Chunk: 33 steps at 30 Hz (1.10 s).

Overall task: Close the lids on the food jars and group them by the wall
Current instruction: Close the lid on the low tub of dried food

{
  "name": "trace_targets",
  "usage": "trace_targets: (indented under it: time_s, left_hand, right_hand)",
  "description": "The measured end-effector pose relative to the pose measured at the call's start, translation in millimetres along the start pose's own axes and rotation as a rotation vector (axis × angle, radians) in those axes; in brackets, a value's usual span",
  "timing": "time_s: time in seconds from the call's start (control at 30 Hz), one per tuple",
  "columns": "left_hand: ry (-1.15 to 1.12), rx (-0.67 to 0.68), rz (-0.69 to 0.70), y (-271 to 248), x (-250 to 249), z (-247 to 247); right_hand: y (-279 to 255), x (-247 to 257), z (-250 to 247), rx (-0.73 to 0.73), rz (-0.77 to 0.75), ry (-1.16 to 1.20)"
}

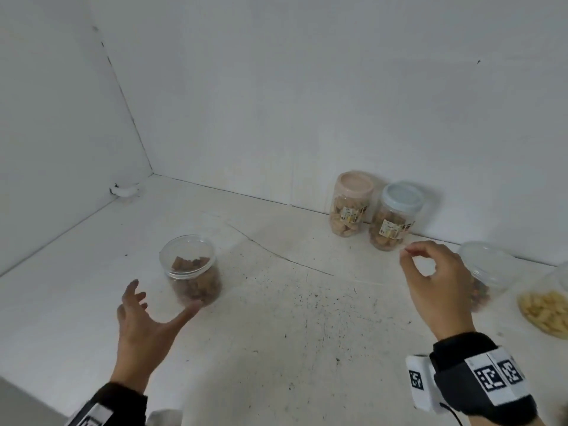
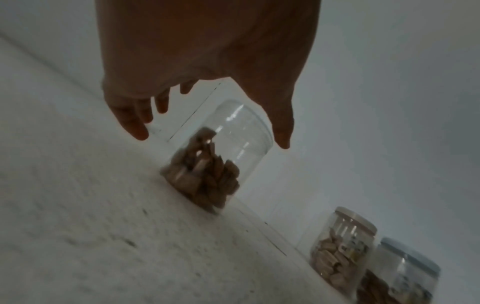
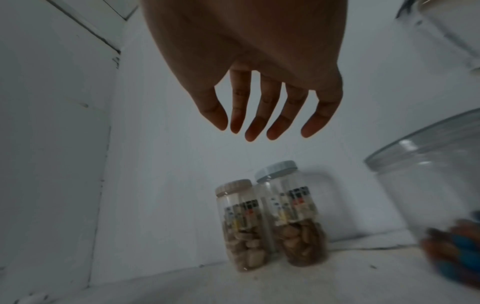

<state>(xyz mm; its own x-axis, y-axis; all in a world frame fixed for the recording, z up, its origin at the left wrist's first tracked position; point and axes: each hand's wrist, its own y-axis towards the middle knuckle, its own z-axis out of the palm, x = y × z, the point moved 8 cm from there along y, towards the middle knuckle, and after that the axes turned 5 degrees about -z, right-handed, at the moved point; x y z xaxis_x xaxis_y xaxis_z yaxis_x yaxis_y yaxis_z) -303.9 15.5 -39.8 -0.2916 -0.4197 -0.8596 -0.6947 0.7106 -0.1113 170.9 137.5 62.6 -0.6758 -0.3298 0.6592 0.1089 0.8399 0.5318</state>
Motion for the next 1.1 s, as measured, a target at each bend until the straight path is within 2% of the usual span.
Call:
trace_targets:
  time_s: [0.1, 0.2, 0.3, 0.4, 0.53, 0.67, 0.77, 0.83, 0.93, 1.03, 1.1]
  left_hand:
    - [-0.155, 0.05, -0.05, 14.2, -6.3, 27.9]
    - [-0.304, 0.042, 0.009, 22.9, -14.4, 47.9]
    - [-0.261, -0.005, 0.041, 30.4, -16.7, 57.4]
    - [-0.177, 0.068, 0.083, 24.7, -22.3, 76.8]
    - [-0.169, 0.265, 0.178, -14.2, -37.7, 111.6]
    - [-0.181, 0.464, 0.286, -71.7, -48.3, 152.3]
    - [-0.101, 0.535, 0.513, -121.3, -70.3, 174.5]
    - [-0.053, 0.539, 0.646, -141.9, -83.5, 182.6]
    - [-0.142, 0.624, 0.576, -148.5, -86.9, 191.0]
    - [-0.168, 0.74, 0.484, -150.6, -81.9, 204.6]
    - [-0.161, 0.816, 0.434, -153.3, -81.5, 213.4]
  right_hand:
    - [-10.5, -16.3, -10.1, -0.002, 0.075, 0.054]
    - [-24.9, -23.1, -6.2, 0.043, 0.164, 0.147]
    - [-42.3, -13.0, 16.3, 0.143, 0.174, 0.19]
    - [-55.4, 4.7, 48.2, 0.285, 0.167, 0.259]
    - [-68.8, 28.8, 80.3, 0.462, 0.168, 0.357]
    - [-85.0, 51.6, 99.4, 0.644, 0.085, 0.424]
    - [-92.5, 55.5, 103.2, 0.723, 0.003, 0.342]
    - [-94.3, 49.8, 98.9, 0.707, -0.047, 0.231]
    - [-94.9, 40.1, 84.8, 0.672, -0.066, 0.2]
    - [-92.4, 35.5, 68.7, 0.7, -0.092, 0.155]
    - [-89.3, 36.0, 58.9, 0.753, -0.161, 0.05]
